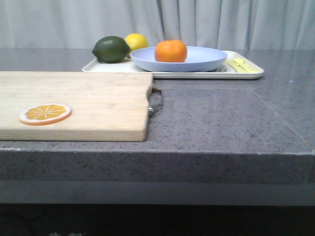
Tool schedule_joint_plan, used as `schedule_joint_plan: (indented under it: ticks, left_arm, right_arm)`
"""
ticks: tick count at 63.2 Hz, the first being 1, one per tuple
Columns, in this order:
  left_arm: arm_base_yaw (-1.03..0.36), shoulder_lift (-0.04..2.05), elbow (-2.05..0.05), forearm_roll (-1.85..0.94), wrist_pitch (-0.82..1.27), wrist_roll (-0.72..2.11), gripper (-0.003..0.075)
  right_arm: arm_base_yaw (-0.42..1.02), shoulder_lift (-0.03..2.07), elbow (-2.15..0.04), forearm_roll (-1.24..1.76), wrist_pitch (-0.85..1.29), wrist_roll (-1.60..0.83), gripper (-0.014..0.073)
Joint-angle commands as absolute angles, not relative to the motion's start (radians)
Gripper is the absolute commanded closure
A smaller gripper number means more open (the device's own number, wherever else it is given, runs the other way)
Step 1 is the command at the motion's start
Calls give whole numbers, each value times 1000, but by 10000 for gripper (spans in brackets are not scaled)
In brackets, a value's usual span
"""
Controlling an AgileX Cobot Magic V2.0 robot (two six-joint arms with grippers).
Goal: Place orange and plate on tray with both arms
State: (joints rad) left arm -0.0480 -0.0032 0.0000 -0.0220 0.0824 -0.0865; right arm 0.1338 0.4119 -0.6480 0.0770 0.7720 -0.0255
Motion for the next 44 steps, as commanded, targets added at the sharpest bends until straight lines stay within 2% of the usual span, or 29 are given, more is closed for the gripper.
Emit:
schedule_joint_plan:
  ticks: [1,44]
  left_arm:
    - [-46,-27,6,0,-12,-127,738]
    - [-46,-25,6,0,-12,-118,738]
  right_arm:
    - [133,419,-672,69,699,-36,550]
    - [133,419,-672,69,699,-36,550]
